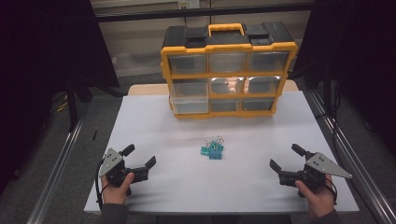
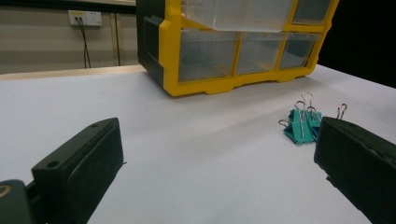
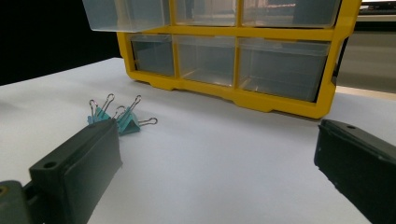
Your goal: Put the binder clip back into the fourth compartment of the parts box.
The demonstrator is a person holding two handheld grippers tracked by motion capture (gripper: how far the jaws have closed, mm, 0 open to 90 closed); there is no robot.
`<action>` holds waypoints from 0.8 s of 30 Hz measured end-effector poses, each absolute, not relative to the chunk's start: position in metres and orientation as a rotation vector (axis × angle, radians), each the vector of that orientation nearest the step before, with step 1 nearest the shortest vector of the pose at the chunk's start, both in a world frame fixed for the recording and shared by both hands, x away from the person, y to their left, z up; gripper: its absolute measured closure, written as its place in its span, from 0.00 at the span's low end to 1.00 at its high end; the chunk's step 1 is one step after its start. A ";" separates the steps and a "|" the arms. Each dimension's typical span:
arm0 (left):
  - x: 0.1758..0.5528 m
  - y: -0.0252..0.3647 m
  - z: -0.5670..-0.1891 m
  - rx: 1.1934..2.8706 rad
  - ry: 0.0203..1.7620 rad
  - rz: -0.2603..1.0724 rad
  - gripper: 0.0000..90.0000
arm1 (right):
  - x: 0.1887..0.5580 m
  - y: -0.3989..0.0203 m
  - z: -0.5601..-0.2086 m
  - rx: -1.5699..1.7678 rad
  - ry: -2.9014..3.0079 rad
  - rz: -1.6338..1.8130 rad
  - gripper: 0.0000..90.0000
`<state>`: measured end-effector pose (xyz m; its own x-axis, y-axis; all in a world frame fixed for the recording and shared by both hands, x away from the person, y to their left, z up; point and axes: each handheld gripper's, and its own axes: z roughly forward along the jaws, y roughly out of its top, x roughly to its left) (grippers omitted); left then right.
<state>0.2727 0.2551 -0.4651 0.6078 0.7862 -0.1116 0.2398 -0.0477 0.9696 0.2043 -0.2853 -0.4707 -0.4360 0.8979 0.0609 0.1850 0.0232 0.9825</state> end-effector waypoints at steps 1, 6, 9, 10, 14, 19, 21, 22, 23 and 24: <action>0.273 0.255 -0.465 1.600 0.876 0.551 0.02 | 0.204 -0.285 -0.471 1.113 1.680 1.461 0.00; 0.273 0.251 -0.466 1.616 0.874 0.546 0.02 | 0.204 -0.285 -0.470 1.107 1.684 1.460 0.00; 0.273 0.249 -0.466 1.616 0.871 0.534 0.01 | 0.204 -0.285 -0.470 1.100 1.690 1.457 0.00; 0.274 0.248 -0.466 1.620 0.872 0.537 0.01 | 0.204 -0.286 -0.470 1.098 1.693 1.456 0.00; 0.275 0.244 -0.467 1.625 0.877 0.532 0.01 | 0.205 -0.285 -0.471 1.101 1.698 1.460 0.00; 0.275 0.237 -0.467 1.636 0.876 0.533 0.01 | 0.206 -0.284 -0.471 1.102 1.700 1.467 0.00; 0.275 0.232 -0.466 1.633 0.892 0.531 0.01 | 0.207 -0.284 -0.471 1.103 1.697 1.465 0.00; 0.275 0.232 -0.466 1.633 0.892 0.531 0.01 | 0.207 -0.284 -0.471 1.106 1.698 1.466 0.00; 0.276 0.229 -0.466 1.625 0.901 0.520 0.01 | 0.207 -0.284 -0.471 1.106 1.698 1.466 0.00; 0.278 0.224 -0.465 1.625 0.923 0.512 0.01 | 0.207 -0.283 -0.470 1.106 1.698 1.468 0.00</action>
